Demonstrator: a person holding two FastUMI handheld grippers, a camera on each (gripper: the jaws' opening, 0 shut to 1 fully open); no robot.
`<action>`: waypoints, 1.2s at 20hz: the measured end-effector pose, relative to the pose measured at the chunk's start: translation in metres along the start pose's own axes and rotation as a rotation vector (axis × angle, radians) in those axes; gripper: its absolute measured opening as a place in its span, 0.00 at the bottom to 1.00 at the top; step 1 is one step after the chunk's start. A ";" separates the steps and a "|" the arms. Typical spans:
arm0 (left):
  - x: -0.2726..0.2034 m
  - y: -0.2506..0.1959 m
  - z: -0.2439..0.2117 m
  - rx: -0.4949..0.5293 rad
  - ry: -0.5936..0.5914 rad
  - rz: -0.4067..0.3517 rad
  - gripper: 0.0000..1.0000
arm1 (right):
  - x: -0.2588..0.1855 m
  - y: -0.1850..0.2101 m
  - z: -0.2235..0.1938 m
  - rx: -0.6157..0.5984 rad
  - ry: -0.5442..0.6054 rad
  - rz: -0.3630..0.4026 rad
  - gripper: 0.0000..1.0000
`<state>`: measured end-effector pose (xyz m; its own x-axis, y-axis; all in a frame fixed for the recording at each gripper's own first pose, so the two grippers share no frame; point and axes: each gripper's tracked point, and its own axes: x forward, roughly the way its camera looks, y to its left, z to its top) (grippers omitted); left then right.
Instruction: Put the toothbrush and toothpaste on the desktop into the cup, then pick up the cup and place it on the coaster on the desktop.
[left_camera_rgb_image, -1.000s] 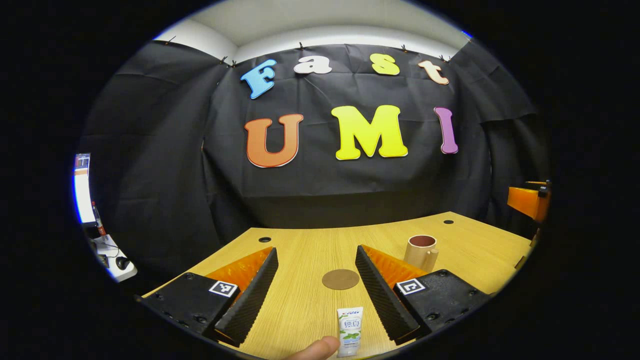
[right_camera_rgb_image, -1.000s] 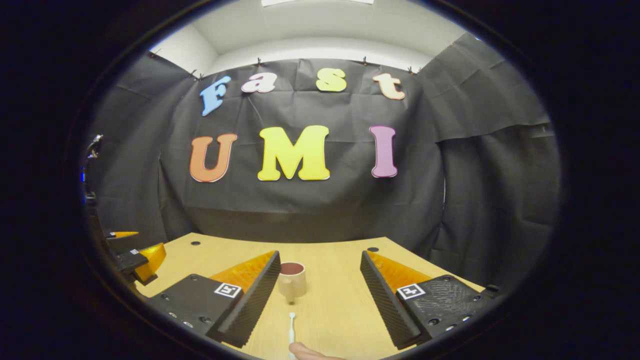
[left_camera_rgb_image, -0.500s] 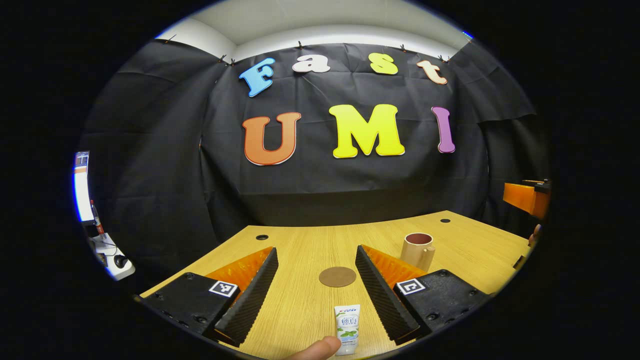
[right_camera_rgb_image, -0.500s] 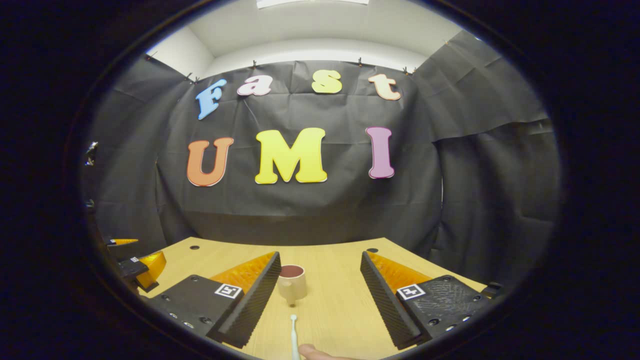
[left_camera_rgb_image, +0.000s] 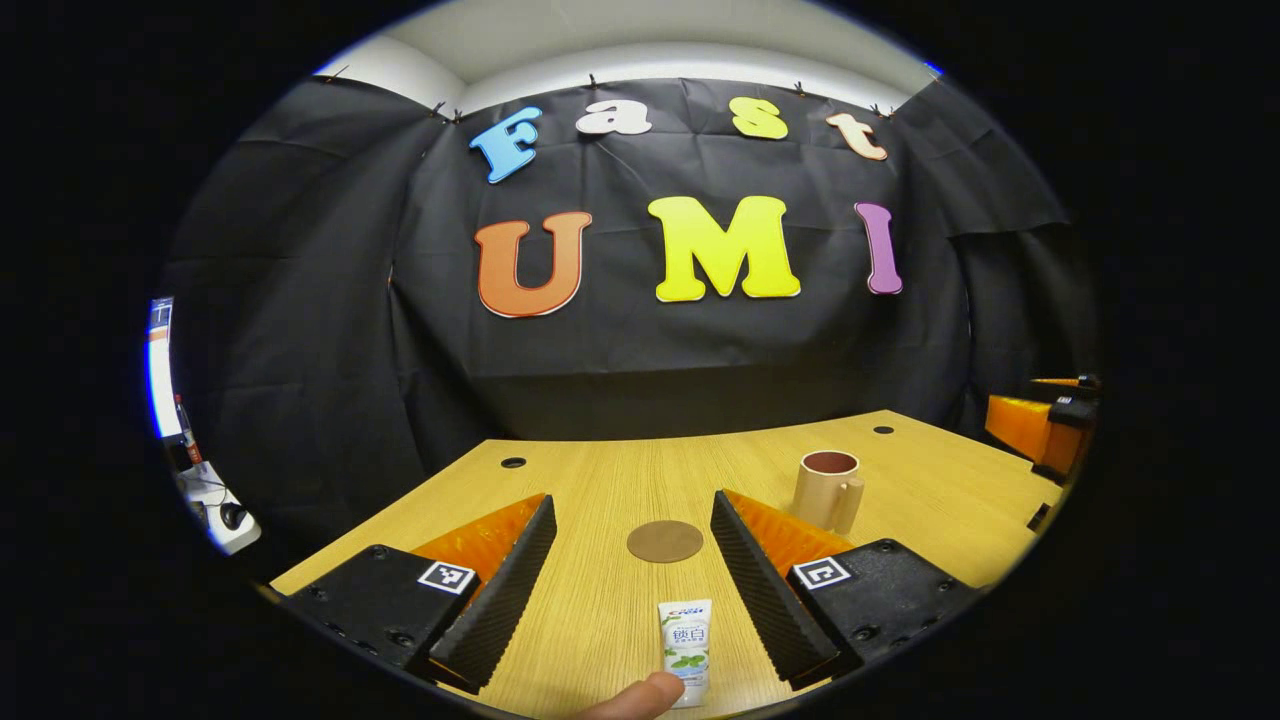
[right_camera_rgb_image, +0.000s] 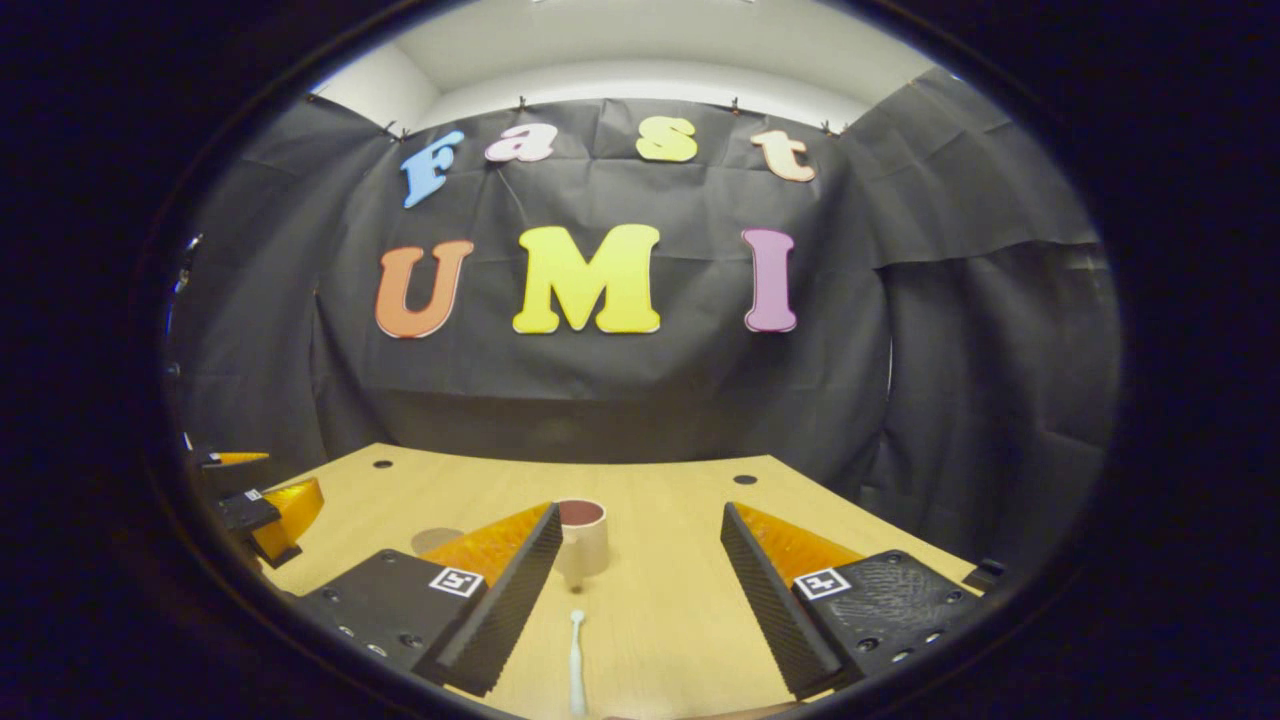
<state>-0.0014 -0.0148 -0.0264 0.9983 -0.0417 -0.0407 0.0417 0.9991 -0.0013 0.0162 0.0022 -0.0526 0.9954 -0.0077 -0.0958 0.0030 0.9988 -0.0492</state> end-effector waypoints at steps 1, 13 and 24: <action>0.001 -0.001 -0.003 -0.002 0.006 -0.004 0.99 | 0.005 0.002 -0.010 -0.018 0.031 0.006 0.96; 0.016 -0.005 -0.029 -0.026 0.052 -0.014 0.99 | 0.026 0.044 -0.138 -0.076 0.399 0.106 0.88; 0.025 0.006 -0.045 -0.039 0.093 -0.005 0.99 | 0.030 0.060 -0.183 -0.005 0.597 0.133 0.39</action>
<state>0.0221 -0.0095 -0.0727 0.9899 -0.0481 -0.1335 0.0430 0.9983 -0.0402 0.0292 0.0530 -0.2404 0.7613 0.0900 -0.6422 -0.1196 0.9928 -0.0028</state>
